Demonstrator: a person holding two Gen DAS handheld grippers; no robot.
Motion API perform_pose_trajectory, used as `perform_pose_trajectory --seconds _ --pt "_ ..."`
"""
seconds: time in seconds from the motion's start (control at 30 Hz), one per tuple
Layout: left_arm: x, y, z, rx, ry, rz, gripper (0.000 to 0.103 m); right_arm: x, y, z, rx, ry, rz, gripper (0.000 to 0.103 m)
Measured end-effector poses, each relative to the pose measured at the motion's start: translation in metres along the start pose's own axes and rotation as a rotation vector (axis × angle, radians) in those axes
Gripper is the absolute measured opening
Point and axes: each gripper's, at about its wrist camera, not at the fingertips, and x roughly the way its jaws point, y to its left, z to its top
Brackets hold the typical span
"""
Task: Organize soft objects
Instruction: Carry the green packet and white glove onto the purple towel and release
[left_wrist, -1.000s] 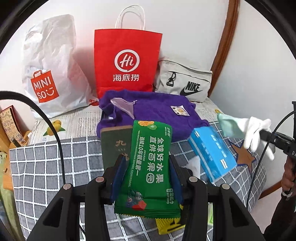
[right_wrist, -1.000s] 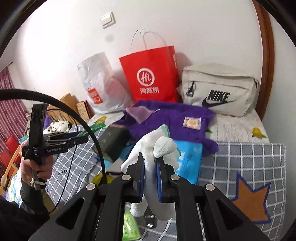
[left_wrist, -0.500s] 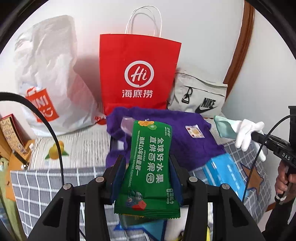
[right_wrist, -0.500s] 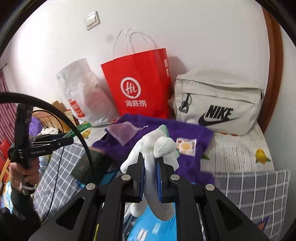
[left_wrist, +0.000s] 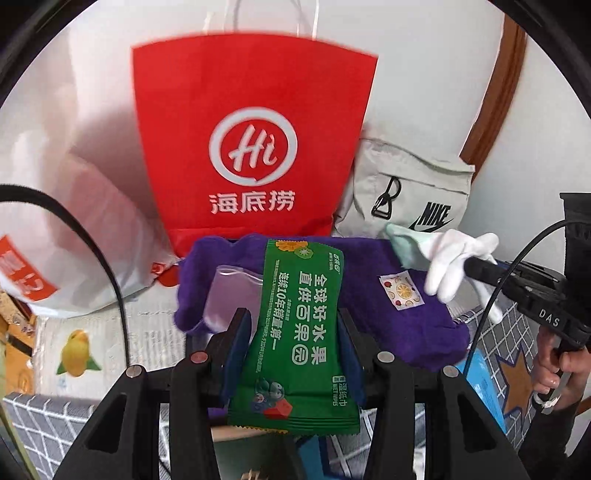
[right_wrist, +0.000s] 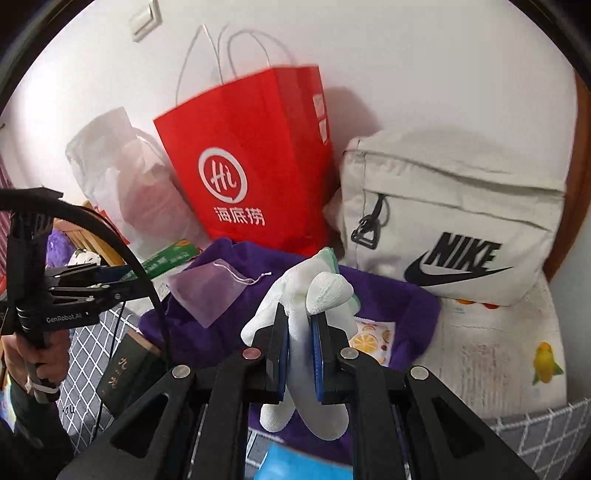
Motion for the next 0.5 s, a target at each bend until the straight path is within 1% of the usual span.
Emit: perform_pose_trajectory --seconds 0.03,0.13,0.23,0.33,0.5 --pt "0.008 0.001 0.002 -0.005 0.012 0.000 0.044 0.011 -0.002 0.000 -0.003 0.027 0.011 0.011" --pt "0.029 0.006 0.002 -0.021 0.036 -0.002 0.044 0.032 -0.005 -0.004 -0.008 0.075 0.009 0.011" --pt "0.043 0.008 -0.003 -0.033 0.054 -0.023 0.044 0.049 -0.007 -0.009 -0.020 0.129 0.014 0.011" --pt "0.056 0.010 -0.007 -0.030 0.087 -0.019 0.044 0.057 -0.005 -0.014 -0.032 0.156 0.017 0.011" --pt "0.065 0.015 -0.008 -0.041 0.102 -0.021 0.044 0.068 0.003 -0.018 -0.061 0.190 0.040 0.012"
